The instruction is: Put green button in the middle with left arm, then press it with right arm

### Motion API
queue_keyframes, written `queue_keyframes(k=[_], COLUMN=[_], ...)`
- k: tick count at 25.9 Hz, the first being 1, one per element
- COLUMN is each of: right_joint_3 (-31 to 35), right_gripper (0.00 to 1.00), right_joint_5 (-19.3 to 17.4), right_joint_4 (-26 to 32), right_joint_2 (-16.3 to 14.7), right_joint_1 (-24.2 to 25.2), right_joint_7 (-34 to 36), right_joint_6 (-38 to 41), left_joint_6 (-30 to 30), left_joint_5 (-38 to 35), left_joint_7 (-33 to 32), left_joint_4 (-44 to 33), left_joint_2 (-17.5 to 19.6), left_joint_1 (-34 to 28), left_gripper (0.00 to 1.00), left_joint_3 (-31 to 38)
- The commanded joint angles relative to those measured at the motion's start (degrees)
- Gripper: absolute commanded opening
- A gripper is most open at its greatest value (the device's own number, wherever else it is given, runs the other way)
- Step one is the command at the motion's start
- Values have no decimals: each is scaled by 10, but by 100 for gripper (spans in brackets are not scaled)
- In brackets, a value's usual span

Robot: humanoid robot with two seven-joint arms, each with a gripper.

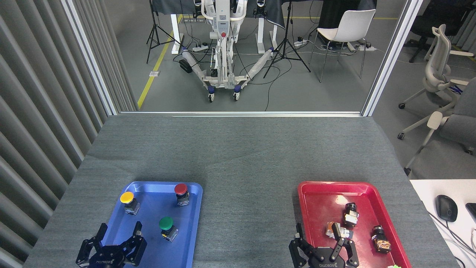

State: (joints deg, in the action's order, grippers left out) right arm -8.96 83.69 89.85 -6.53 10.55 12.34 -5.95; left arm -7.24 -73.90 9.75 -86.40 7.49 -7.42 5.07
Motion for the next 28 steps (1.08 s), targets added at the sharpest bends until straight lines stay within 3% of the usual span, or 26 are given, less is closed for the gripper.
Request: queue_keyframes(k=[1,7,28], right_joint_3=[0,0,1], right_gripper=[100,100,100], right_joint_5=[0,0,2], right_joint_4=[-1,-4,-6], right_joint_2=[-1,-1,8], right_joint_1=[0,1,1], right_joint_7=[0,1,0], right_joint_6=[0,0,0], left_joint_6=[-7,-63,-65], left_joint_5=[1,2,2], left_joint_7=[5,10,11], left_joint_4=[-2,-7,-3], left_joint_2=[2,17,17], left_joint_1=[-1,1,1], left_gripper=[100,100,100], left_joint_3=[2,-1,-1])
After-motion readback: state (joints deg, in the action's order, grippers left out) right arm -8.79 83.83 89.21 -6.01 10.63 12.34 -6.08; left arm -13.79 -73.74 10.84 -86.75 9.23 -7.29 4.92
